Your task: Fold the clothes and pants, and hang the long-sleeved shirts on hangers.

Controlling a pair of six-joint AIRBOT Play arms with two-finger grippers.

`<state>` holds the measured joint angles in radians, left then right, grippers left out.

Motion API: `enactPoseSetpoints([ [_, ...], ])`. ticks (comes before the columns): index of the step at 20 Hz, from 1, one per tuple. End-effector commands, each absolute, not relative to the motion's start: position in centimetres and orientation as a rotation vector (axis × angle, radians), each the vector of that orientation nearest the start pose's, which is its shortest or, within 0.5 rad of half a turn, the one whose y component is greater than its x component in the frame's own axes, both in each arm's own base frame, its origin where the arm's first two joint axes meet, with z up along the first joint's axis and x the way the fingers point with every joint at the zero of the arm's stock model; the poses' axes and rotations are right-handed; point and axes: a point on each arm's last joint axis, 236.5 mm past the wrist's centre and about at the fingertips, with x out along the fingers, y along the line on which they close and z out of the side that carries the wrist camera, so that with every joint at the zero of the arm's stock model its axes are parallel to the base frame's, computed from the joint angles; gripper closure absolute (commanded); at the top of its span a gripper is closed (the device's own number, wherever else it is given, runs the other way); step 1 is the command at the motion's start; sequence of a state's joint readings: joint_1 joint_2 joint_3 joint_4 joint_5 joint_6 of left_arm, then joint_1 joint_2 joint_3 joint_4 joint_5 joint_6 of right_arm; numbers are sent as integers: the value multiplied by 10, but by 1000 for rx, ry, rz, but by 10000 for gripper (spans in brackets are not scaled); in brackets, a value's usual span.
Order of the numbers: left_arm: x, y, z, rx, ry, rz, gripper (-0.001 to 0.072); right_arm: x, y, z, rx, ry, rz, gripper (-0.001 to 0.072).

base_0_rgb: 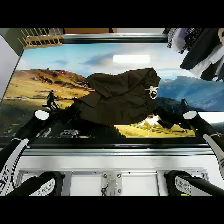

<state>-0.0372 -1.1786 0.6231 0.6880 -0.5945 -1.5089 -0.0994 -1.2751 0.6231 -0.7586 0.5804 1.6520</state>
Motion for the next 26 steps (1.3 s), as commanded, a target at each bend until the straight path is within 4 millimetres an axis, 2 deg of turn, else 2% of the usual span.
enactPoseSetpoints([
  [1,361,-117,-57,-852,1085,-87,701,397,78,-112,1022,1045,-140,63],
  [5,361,-117,-57,-852,1086,-88,701,412,78,-112,993,1002,-149,64],
  [6,361,-117,-57,-852,1086,-87,701,414,76,-112,990,990,-156,97],
  [7,362,-117,-57,-852,1085,-87,701,415,74,-111,988,983,-160,259],
  [8,362,-117,-57,-852,1085,-87,701,416,73,-112,974,980,-155,381],
  [10,362,-117,-57,-851,1084,-87,702,416,73,-113,926,981,-131,391],
  [12,362,-117,-57,-852,1085,-87,701,416,73,-113,876,980,-104,692],
  [15,362,-116,-57,-852,1083,-86,701,417,74,-110,836,980,-82,695],
  [17,367,-115,-52,-851,1067,-88,701,422,75,-94,761,964,-31,696],
  [18,373,-114,-44,-852,1050,-97,702,426,76,-79,721,946,4,697],
  [20,397,-112,-7,-850,985,-143,702,436,78,-35,609,894,91,697],
  [22,424,-107,63,-797,833,-223,702,442,80,24,462,828,181,697],
  [24,438,-99,163,-737,615,-296,702,439,84,100,344,742,259,697],
  [26,425,-92,273,-671,380,-362,702,424,91,190,282,610,326,697],
])
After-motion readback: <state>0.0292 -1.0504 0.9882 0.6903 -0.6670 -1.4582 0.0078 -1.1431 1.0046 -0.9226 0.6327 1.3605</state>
